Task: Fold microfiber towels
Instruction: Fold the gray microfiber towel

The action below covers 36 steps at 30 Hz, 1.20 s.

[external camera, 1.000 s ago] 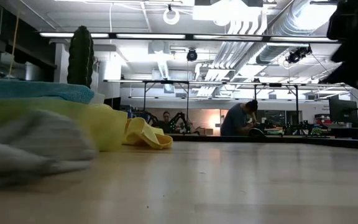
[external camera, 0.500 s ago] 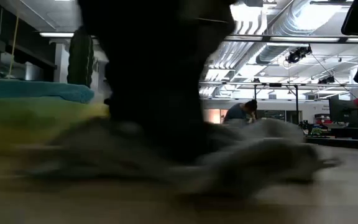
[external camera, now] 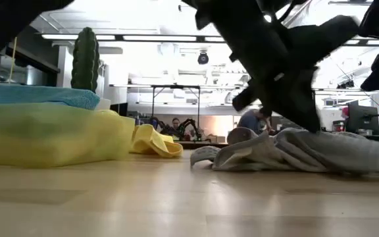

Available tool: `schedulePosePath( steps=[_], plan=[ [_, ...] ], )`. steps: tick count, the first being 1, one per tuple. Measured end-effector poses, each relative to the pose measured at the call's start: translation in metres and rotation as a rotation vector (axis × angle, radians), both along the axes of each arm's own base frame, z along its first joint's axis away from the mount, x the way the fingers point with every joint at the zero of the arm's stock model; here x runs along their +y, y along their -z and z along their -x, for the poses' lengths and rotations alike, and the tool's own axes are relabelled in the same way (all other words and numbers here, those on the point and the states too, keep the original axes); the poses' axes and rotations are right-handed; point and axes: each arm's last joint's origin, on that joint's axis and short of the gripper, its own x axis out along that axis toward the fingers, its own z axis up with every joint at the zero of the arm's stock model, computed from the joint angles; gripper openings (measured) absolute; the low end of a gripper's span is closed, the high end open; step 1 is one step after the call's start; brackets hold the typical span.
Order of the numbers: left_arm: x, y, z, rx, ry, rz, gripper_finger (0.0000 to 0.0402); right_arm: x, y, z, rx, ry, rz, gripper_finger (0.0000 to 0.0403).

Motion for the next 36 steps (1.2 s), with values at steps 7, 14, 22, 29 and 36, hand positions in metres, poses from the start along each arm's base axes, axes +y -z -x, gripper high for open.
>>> schedulePosePath(
  steps=[7, 14, 22, 29, 36],
  plan=[
    [0.045, -0.067, 0.009, 0.077, 0.156, -0.173, 0.0, -0.002, 0.0, 0.0, -0.019, 0.046, 0.037, 0.0165],
    [0.008, -0.075, 0.012, 0.069, 0.476, -0.246, 0.0, -0.003, 0.001, 0.0, -0.021, 0.083, 0.011, 0.0165],
    [-0.03, -0.045, 0.005, -0.092, 0.723, -0.05, 0.0, -0.008, 0.002, 0.001, -0.057, 0.276, -0.056, 0.0165],
    [-0.027, -0.041, -0.002, -0.185, 0.708, -0.022, 0.0, -0.011, 0.002, 0.002, -0.1, 0.368, -0.065, 0.0165],
    [-0.022, -0.041, -0.004, -0.186, 0.689, -0.092, 0.0, -0.013, 0.005, 0.004, -0.08, 0.385, -0.035, 0.0165]
  ],
)
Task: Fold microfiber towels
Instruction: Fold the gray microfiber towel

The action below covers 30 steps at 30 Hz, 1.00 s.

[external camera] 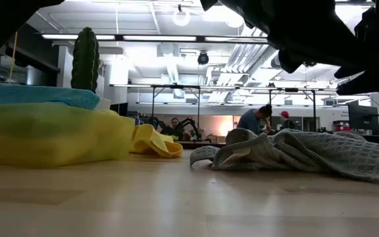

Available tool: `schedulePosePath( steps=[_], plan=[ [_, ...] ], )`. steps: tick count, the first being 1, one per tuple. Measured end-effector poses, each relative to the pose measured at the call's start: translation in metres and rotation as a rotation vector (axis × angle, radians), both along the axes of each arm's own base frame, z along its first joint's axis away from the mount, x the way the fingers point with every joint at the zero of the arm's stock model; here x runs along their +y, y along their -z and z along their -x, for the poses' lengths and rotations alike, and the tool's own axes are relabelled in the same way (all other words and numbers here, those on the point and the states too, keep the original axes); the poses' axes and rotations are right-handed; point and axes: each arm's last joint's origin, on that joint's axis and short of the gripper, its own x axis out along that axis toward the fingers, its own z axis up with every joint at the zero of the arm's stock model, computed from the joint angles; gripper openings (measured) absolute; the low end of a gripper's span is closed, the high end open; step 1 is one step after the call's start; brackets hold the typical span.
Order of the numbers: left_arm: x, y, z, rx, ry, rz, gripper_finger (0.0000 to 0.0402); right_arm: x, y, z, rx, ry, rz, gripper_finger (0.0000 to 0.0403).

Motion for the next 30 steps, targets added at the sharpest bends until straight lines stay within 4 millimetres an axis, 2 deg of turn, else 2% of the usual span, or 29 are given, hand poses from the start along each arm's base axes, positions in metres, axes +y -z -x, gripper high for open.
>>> schedulePosePath(
  steps=[4, 9, 14, 22, 27, 30],
  plan=[
    [-0.005, 0.009, -0.002, 0.013, -0.017, 0.001, 0.0, -0.003, 0.004, 0.004, 0.066, -0.02, 0.051, 0.0165],
    [-0.014, 0.039, -0.007, 0.067, -0.094, -0.035, 0.0004, -0.006, 0.008, 0.007, 0.117, -0.012, 0.072, 0.0165],
    [-0.027, 0.065, -0.008, 0.138, -0.149, 0.0, 0.0033, -0.008, 0.01, 0.009, 0.142, -0.004, 0.088, 0.0165],
    [-0.049, 0.071, -0.006, 0.114, -0.232, -0.11, 0.0096, -0.009, 0.01, 0.01, 0.148, -0.006, 0.095, 0.0165],
    [-0.052, 0.082, -0.006, 0.134, -0.25, -0.106, 0.012, -0.009, 0.011, 0.01, 0.153, -0.007, 0.098, 0.0165],
    [-0.052, 0.089, -0.007, 0.14, -0.317, -0.104, 0.0123, -0.009, 0.011, 0.01, 0.151, -0.007, 0.095, 0.0165]
  ],
)
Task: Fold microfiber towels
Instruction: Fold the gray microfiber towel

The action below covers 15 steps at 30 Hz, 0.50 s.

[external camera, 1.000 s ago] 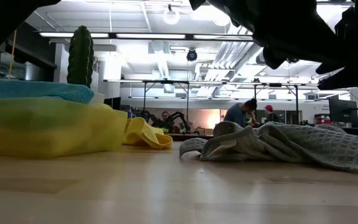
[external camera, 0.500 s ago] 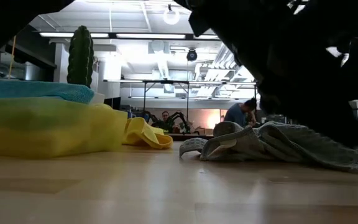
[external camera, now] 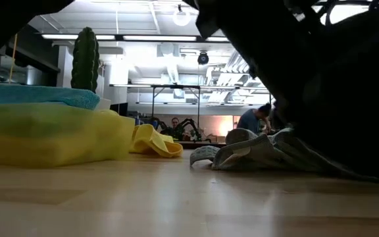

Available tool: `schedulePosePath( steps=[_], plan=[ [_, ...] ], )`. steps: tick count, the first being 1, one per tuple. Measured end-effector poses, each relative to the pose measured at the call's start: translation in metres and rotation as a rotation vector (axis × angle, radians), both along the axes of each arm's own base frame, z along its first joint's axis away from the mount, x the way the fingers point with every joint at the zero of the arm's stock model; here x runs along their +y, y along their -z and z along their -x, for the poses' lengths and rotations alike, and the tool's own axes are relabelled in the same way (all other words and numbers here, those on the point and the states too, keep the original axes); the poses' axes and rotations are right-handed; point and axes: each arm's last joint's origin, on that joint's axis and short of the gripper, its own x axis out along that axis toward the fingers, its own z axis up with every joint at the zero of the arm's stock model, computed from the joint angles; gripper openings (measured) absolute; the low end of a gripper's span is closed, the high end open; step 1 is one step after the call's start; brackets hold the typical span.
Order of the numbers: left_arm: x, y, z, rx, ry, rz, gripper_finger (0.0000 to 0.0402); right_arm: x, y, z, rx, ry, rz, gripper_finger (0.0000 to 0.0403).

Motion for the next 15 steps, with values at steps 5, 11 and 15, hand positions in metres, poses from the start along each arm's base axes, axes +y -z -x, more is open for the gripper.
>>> schedulePosePath(
  steps=[5, 11, 15],
  plan=[
    [0.004, 0.001, 0.005, 0.069, -0.072, 0.042, 0.0086, 0.003, -0.002, -0.002, -0.03, -0.005, -0.043, 0.0165],
    [0.013, -0.021, 0.014, 0.145, -0.069, 0.093, 0.001, 0.009, -0.003, -0.004, 0.045, -0.157, -0.1, 0.0165],
    [0.027, -0.072, 0.025, 0.107, -0.058, 0.078, 0.0004, 0.015, 0.0, -0.003, 0.154, -0.339, -0.111, 0.0165]
  ],
)
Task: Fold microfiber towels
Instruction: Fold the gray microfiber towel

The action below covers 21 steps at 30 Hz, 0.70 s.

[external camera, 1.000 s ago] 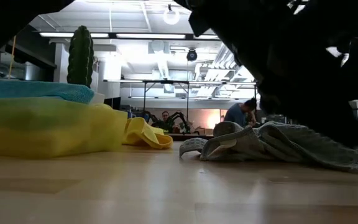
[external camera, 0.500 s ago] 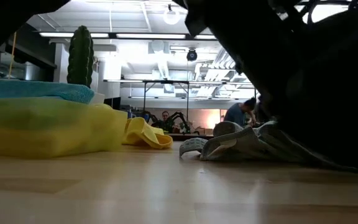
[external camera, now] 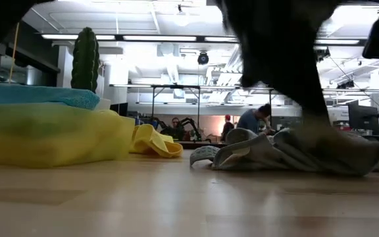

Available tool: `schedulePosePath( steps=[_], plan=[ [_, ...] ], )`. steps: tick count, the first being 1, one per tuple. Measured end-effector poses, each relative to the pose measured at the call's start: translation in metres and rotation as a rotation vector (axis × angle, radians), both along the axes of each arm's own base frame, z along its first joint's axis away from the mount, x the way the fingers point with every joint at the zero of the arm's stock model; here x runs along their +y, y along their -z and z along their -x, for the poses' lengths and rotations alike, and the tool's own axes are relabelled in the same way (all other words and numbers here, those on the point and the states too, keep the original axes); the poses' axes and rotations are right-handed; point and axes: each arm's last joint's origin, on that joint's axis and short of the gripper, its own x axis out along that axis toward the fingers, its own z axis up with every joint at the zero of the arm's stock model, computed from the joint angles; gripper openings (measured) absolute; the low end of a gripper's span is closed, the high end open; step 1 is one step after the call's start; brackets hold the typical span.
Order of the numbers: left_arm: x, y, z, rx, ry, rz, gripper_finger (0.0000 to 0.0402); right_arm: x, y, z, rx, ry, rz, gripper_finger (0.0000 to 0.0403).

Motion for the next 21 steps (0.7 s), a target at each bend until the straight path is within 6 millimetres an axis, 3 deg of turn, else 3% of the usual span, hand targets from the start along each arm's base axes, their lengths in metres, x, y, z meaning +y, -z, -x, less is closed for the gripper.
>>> schedulePosePath(
  steps=[4, 8, 12, 21],
  plan=[
    [0.02, -0.069, 0.018, -0.101, -0.013, 0.008, 0.0002, 0.002, 0.005, -0.001, 0.041, -0.107, 0.094, 0.0165],
    [0.037, -0.096, 0.032, -0.113, -0.082, 0.025, 0.0001, 0.001, 0.013, -0.008, 0.065, -0.137, 0.229, 0.0165],
    [0.055, -0.141, 0.05, -0.223, -0.158, 0.032, 0.0001, 0.003, 0.025, -0.018, 0.125, -0.151, 0.283, 0.0165],
    [0.073, -0.161, 0.063, -0.26, -0.261, -0.04, 0.0001, 0.009, 0.048, -0.03, 0.232, -0.242, 0.306, 0.0165]
  ],
)
